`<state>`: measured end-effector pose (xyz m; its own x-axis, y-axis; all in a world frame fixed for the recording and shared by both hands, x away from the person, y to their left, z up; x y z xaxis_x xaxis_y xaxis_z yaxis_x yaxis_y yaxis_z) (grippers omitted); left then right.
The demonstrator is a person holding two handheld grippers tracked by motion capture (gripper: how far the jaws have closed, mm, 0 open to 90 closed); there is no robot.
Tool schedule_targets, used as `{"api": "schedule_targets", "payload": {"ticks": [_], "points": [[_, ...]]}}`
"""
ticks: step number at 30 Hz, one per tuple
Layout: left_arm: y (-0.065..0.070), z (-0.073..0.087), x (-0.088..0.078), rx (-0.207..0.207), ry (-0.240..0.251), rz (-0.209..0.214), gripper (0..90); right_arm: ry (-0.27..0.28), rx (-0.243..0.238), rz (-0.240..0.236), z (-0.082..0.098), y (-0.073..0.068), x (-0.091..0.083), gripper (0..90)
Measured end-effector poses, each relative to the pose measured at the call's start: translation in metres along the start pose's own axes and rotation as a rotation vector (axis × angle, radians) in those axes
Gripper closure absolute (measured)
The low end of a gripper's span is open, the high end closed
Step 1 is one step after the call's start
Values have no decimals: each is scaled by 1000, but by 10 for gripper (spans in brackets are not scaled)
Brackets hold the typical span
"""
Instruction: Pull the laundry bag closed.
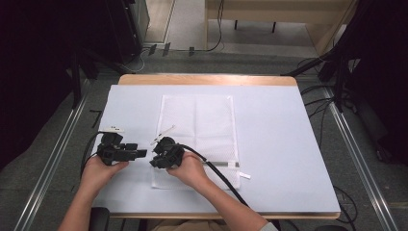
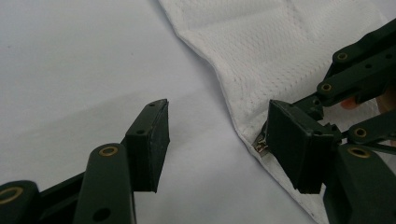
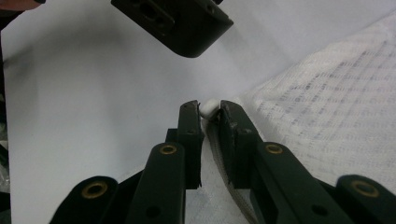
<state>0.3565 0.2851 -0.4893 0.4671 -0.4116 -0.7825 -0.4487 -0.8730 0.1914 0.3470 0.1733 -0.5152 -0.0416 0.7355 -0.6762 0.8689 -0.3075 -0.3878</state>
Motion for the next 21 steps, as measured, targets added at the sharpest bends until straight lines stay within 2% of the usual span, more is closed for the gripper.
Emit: {"api": "schedule_targets", "payload": {"ticks": [2, 7, 9, 12, 16, 21], "points": [[0, 0, 0, 2, -1, 0, 404, -6, 10, 17, -1, 2, 2, 831], [0, 0, 0, 1, 1, 1, 404, 7, 35, 17, -4, 4, 1, 758], [0, 0, 0, 1, 1, 1, 404, 6, 37, 20, -4, 5, 1, 758], [0, 0, -1, -1, 4, 1, 404, 3, 38, 21, -5, 5, -1, 726], [-1, 0, -1, -4, 3, 3, 404, -13, 14, 33, -2, 5, -3, 716], [-1, 0, -1, 2, 2, 2, 404, 5, 14, 44, -5, 8, -6, 698]]}}
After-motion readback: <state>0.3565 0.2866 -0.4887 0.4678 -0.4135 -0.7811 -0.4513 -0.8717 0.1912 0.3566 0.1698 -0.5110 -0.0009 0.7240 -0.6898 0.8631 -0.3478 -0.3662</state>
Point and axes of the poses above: each handheld gripper's, and its own axes: x roughly forward along the jaws, z roughly out of its underside, y roughly to its right, the point moved 8 cm from there along x, roughly forward along the jaws, and after that the axes turned 8 degrees about -z, right-handed, at the moved point
